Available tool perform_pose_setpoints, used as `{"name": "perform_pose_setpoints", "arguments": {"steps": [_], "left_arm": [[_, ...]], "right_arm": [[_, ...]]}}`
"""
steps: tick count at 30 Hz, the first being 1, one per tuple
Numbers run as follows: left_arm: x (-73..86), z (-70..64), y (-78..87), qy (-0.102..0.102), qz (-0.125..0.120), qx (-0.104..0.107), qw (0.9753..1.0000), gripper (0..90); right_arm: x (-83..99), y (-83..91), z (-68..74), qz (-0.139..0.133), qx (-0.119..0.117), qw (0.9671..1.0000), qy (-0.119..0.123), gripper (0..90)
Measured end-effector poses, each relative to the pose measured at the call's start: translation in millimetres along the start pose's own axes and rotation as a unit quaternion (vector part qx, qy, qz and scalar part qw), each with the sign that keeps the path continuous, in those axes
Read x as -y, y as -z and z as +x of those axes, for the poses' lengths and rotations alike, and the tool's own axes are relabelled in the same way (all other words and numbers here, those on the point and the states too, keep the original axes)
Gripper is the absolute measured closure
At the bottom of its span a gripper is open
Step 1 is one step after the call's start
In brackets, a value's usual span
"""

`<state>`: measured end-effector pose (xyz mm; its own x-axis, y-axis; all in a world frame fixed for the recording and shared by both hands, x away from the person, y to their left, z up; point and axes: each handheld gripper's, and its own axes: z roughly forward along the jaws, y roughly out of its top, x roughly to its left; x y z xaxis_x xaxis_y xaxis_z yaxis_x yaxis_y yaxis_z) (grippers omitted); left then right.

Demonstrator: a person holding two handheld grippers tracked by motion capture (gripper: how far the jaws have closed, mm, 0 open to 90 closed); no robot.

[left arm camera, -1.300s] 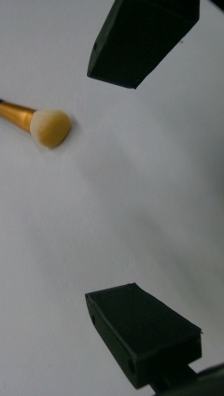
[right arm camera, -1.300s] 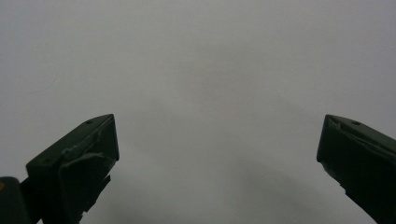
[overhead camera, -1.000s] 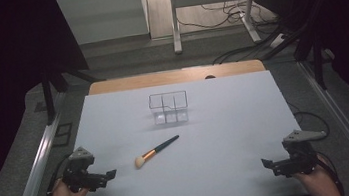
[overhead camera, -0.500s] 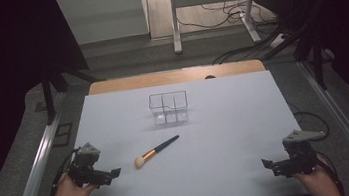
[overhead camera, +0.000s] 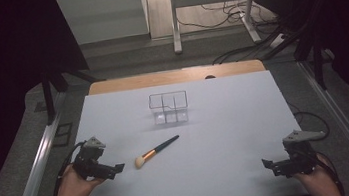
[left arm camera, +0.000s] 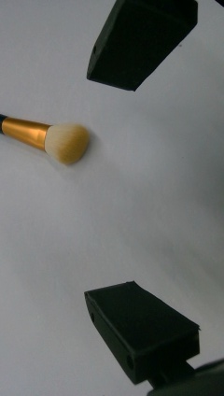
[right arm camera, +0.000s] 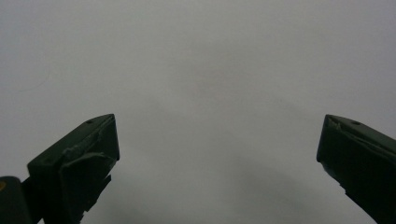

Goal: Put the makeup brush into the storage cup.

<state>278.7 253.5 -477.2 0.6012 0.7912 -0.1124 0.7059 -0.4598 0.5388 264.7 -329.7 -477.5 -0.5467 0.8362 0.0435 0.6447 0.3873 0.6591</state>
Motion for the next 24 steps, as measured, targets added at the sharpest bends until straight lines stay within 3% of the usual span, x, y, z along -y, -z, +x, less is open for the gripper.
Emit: {"name": "perform_pose_setpoints", "arguments": {"steps": [12, 24], "left_arm": [[-17.9, -0.3, -6.1, -0.014, 0.011, 0.013, 0.9997, 0.0], [-33.4, -2.6, -11.7, -0.035, 0.027, 0.006, 0.999, 0.0]], "right_arm": [[0.2, -0.2, -0.1, 0.001, 0.0, 1.0, 0.0, 0.0], [0.3, -0.4, 0.0, 0.002, -0.002, 1.0, 0.0, 0.0]]}}
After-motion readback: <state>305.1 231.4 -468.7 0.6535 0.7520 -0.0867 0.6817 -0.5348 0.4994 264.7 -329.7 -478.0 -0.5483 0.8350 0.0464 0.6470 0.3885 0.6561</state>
